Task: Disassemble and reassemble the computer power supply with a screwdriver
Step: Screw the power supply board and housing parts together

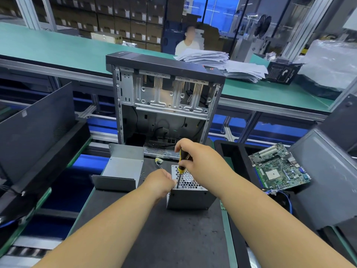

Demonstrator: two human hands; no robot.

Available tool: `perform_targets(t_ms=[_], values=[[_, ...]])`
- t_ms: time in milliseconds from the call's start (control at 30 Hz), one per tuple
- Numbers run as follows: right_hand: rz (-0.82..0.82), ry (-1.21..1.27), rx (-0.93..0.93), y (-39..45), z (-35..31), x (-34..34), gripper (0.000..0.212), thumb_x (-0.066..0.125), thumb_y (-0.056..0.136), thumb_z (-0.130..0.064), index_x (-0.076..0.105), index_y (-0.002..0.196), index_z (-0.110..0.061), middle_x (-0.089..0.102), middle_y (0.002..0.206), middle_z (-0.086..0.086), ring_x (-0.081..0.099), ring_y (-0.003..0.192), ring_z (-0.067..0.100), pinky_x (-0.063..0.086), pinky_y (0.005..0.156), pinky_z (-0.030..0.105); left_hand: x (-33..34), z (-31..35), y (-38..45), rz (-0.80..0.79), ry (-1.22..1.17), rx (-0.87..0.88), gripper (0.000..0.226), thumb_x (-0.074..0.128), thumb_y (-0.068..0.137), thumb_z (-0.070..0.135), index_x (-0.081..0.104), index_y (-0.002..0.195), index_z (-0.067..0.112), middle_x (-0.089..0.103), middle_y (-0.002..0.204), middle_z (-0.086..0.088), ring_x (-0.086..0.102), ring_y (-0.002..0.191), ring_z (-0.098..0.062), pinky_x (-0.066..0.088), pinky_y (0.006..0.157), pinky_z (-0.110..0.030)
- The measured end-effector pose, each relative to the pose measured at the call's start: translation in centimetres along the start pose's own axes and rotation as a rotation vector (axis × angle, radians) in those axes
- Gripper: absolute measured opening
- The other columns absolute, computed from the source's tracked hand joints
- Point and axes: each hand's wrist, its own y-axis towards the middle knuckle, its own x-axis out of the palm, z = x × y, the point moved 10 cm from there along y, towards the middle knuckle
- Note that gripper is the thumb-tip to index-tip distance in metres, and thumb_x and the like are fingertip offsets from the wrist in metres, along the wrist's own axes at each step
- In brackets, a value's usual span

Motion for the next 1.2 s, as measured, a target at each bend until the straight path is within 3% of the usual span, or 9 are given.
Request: perform_targets(t_ms=[200, 600, 733, 967, 1067, 1133, 1200], values=[[0.07, -0.008, 0.026, -0.5, 0.4, -0.6, 0.02, 0.065, 0.091, -0.025, 0.046, 0.098, -0.028, 0.06, 0.083, -0.009, 0.057, 0.078, 0.015, 0.05, 0.068, 0.035, 0.0, 0.0, 0.1, 0.013, -0.025, -0.002, 0.021, 0.061, 0.092, 0.019, 0.05, 0.074, 0.017, 0.05, 0.074, -0.006, 0.04, 0.065, -0.024, 0.031, 0.056, -0.025], [0.076, -0.027, -0.028, -0.3, -0.7, -0.7, 0.023, 0.065, 0.091, -0.029, 0.043, 0.093, -0.022, 0.055, 0.08, -0.004, 0.052, 0.076, 0.021, 0.045, 0.063, 0.033, -0.1, -0.4, -0.2, 0.046, -0.097, 0.004, 0.015, 0.059, 0.089, 0.017, 0.053, 0.076, 0.017, 0.047, 0.067, -0.003, 0.035, 0.054, -0.018, 0.027, 0.048, -0.022], [0.098, -0.032, -0.024, -0.9, 0.5, -1.4, 0.02, 0.062, 0.093, -0.034, 0.046, 0.098, -0.023, 0.055, 0.081, -0.007, 0.054, 0.074, 0.017, 0.043, 0.06, 0.031, -0.4, -0.9, -1.0, 0.136, -0.237, 0.004, 0.007, 0.067, 0.088, 0.02, 0.065, 0.09, 0.014, 0.058, 0.075, 0.001, 0.043, 0.059, -0.013, 0.032, 0.052, -0.023], [0.2, 0.377, 0.082, -3.0, 5.3, -3.7, 0.013, 0.06, 0.095, -0.021, 0.051, 0.096, -0.029, 0.064, 0.088, -0.011, 0.059, 0.079, 0.012, 0.056, 0.066, 0.043, -1.2, -0.9, -2.4, 0.305, -0.089, 0.023, 0.017, 0.059, 0.09, 0.035, 0.063, 0.078, 0.025, 0.065, 0.079, 0.011, 0.056, 0.069, -0.008, 0.037, 0.053, -0.022], [0.232, 0.488, 0.108, -3.2, 6.9, -3.9, 0.018, 0.056, 0.097, -0.017, 0.049, 0.097, -0.033, 0.066, 0.092, -0.013, 0.061, 0.081, 0.01, 0.055, 0.065, 0.031, -2.2, -1.0, -2.8, 0.398, -0.146, 0.044, 0.01, 0.061, 0.092, 0.03, 0.067, 0.086, 0.025, 0.071, 0.089, 0.004, 0.065, 0.089, -0.017, 0.043, 0.067, -0.025], [0.247, 0.537, 0.13, -3.1, 7.8, -3.6, 0.021, 0.055, 0.097, -0.017, 0.049, 0.096, -0.037, 0.064, 0.088, -0.017, 0.059, 0.076, 0.002, 0.047, 0.057, 0.018, -3.0, -1.4, -3.3, 0.452, -0.165, 0.048, 0.006, 0.063, 0.09, 0.026, 0.068, 0.086, 0.026, 0.07, 0.089, 0.004, 0.065, 0.089, -0.016, 0.044, 0.071, -0.026], [0.235, 0.57, 0.137, -2.7, 8.2, -3.0, 0.02, 0.056, 0.097, -0.017, 0.05, 0.097, -0.036, 0.063, 0.087, -0.018, 0.058, 0.074, 0.0, 0.042, 0.054, 0.016, -4.0, -2.0, -3.8, 0.494, -0.159, 0.049, 0.008, 0.064, 0.088, 0.023, 0.068, 0.085, 0.029, 0.068, 0.086, 0.006, 0.063, 0.082, -0.015, 0.047, 0.072, -0.028]])
